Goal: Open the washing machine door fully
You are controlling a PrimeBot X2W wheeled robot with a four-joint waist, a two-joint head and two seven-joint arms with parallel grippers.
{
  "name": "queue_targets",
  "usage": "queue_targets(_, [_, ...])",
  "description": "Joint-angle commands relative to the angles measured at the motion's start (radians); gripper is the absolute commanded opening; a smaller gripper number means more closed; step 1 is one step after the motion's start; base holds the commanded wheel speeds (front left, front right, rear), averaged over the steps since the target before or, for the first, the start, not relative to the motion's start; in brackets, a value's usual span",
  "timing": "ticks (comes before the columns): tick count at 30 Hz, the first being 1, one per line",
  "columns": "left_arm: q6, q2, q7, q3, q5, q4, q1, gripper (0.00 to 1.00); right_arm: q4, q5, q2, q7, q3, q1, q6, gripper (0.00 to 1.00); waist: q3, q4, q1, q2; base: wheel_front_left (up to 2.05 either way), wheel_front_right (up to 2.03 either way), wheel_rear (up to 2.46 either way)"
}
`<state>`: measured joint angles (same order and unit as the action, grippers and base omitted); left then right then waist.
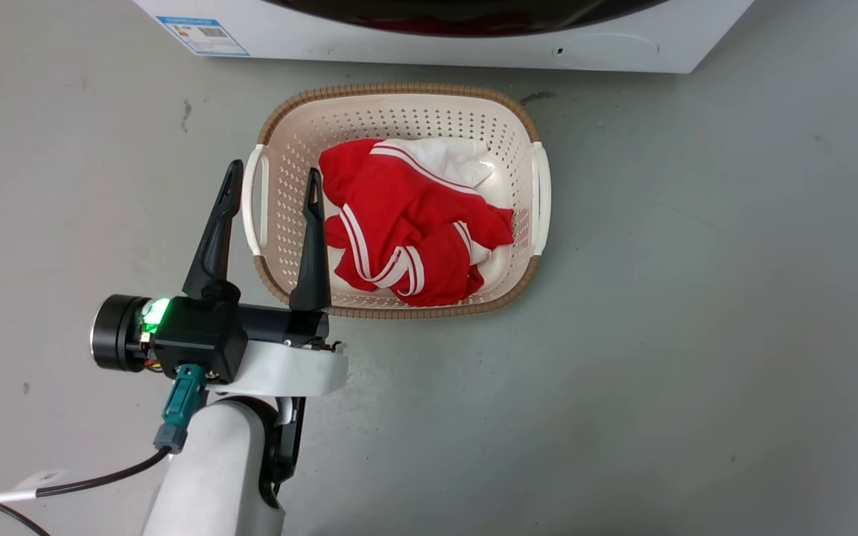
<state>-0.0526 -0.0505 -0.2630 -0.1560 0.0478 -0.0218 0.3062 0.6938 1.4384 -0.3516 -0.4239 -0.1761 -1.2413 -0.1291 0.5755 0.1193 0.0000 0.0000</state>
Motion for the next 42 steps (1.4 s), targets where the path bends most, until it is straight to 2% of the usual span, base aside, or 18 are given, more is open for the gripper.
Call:
queue_targets(1, [0.005,0.001,-0.003,0.004,-0.004,0.004,-0.01,1.0,-0.01,0.006,0.031,-0.023,-0.028,0.028,-0.003,0.0,-0.007,-0.005,0.0,0.0,0.0,0.0,0.0])
queue_targets(9, [0.01,0.001,-0.003,0.02,-0.01,0.012,-0.023,1.0,-0.039,0.025,0.048,-0.059,-0.046,0.073,-0.003,0.0,-0.04,-0.023,0.0,0.0,0.0,0.0,0.0])
queue_targets(18, [0.01,0.0,-0.003,0.032,-0.015,0.026,-0.063,1.0,-0.079,0.044,0.038,-0.074,-0.058,0.201,-0.003,0.0,-0.116,-0.037,0.0,0.0,0.0,0.0,0.0])
queue_targets(30, [0.015,0.0,-0.003,0.053,-0.023,0.035,-0.134,1.0,-0.223,0.089,0.065,-0.141,-0.115,0.392,-0.004,0.0,-0.218,-0.052,0.0,0.0,0.0,0.0,0.0])
queue_targets(42, [0.017,0.001,-0.003,0.06,-0.029,0.037,-0.2,1.0,-0.359,0.139,0.067,-0.158,-0.129,0.612,-0.004,0.0,-0.308,-0.054,0.0,0.0,0.0,0.0,0.0])
